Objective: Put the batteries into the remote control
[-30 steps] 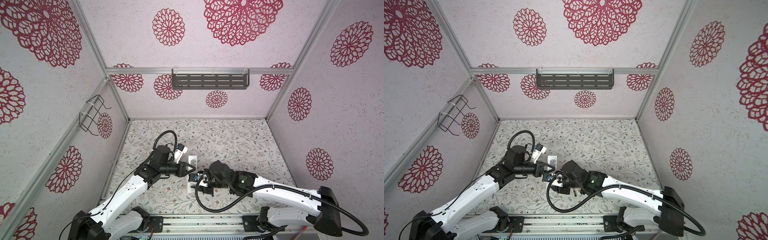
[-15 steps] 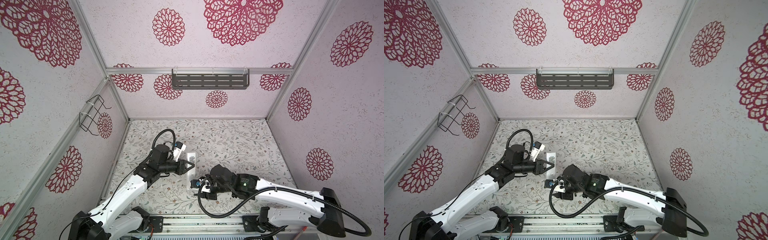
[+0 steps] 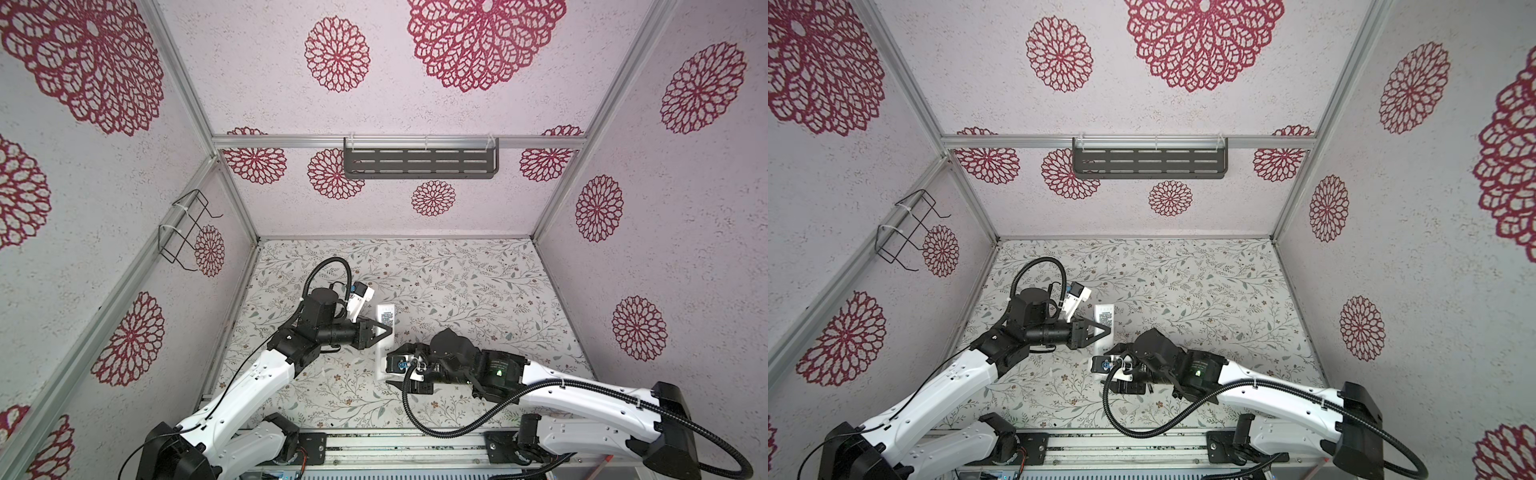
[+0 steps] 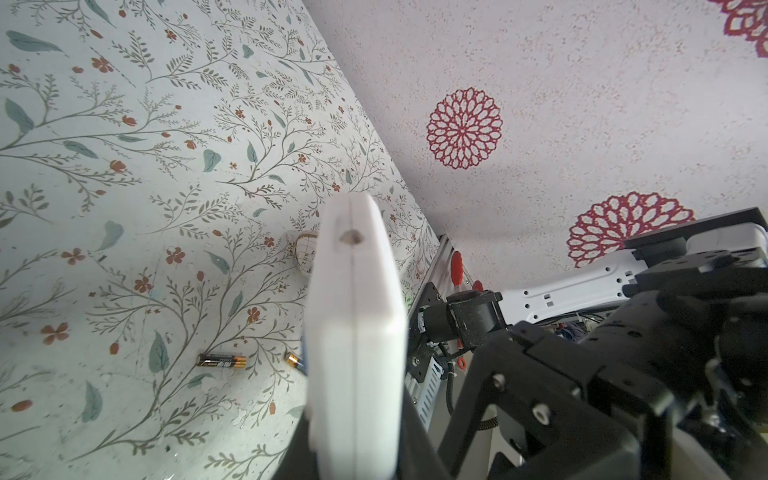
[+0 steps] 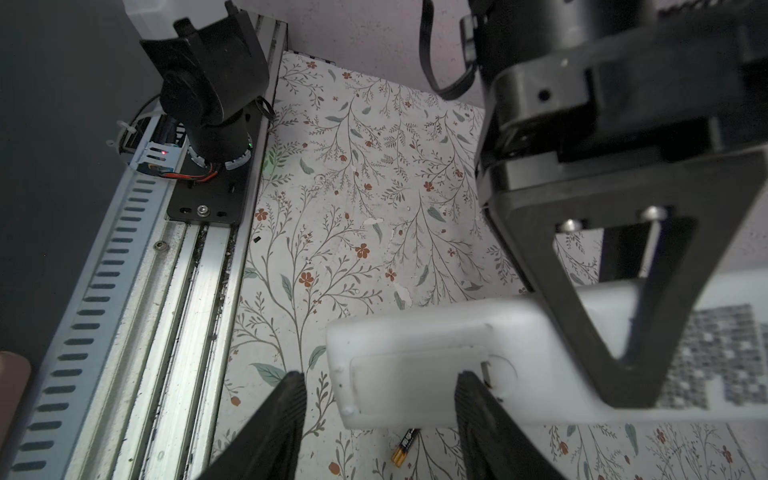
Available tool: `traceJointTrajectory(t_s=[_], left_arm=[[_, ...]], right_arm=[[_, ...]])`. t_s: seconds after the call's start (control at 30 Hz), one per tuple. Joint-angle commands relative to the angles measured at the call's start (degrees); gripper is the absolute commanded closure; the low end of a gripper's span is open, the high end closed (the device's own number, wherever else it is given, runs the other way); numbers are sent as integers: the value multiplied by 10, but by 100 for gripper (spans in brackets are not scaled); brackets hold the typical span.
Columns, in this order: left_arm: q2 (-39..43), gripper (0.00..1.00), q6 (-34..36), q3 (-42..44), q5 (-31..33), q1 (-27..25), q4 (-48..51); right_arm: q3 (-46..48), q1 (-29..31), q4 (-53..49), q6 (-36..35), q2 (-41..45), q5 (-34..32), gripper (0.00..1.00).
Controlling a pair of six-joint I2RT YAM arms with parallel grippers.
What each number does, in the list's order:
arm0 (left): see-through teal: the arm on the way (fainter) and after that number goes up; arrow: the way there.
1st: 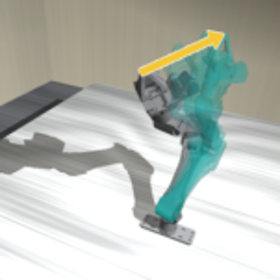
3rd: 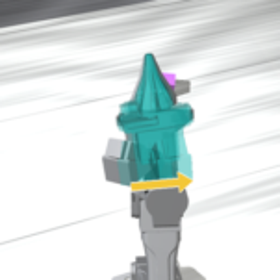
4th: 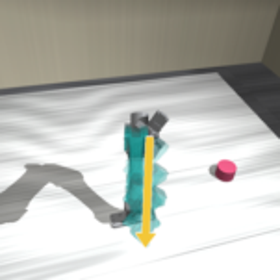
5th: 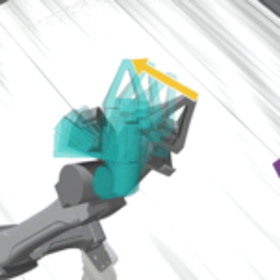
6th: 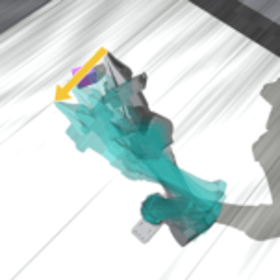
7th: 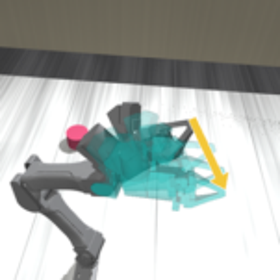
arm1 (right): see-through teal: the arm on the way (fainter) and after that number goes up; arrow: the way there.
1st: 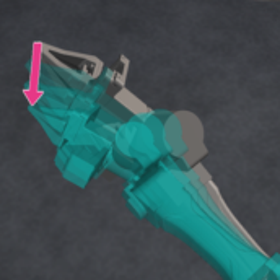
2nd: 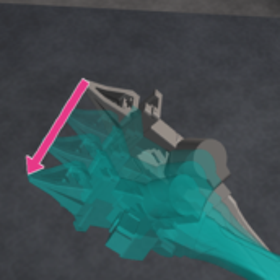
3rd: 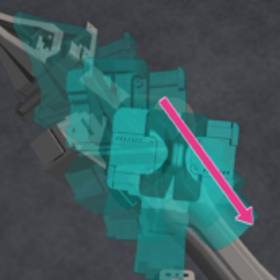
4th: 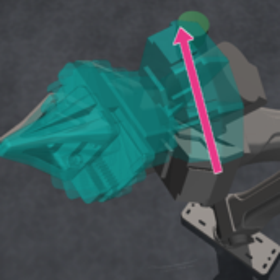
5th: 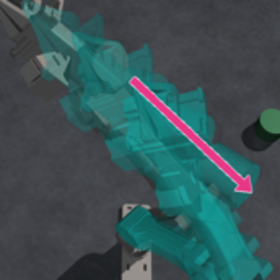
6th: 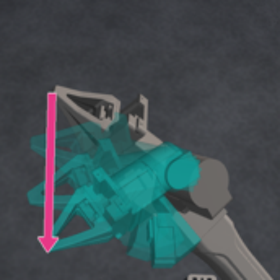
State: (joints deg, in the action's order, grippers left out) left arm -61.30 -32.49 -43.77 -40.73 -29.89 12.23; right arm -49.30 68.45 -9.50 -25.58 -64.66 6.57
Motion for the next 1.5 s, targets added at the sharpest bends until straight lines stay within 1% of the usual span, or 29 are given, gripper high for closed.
traceJointTrajectory(t_s=[0.0,0.4,0.6,1.0,1.47], left_arm=[[7,100,-3,-3,-22,0,-29],[6,100,-7,-1,-34,-1,-41],[9,100,-10,-1,-35,-1,-42],[16,100,-9,0,-36,-1,-44],[21,100,-6,1,-29,-1,-45]], right_arm=[[-26,2,29,-23,2,-17,40],[-28,1,44,-45,-1,-61,40],[-26,0,43,-46,-5,-66,39],[-37,-2,13,-34,-31,-48,38],[-50,-2,-42,-16,-55,-21,45]])
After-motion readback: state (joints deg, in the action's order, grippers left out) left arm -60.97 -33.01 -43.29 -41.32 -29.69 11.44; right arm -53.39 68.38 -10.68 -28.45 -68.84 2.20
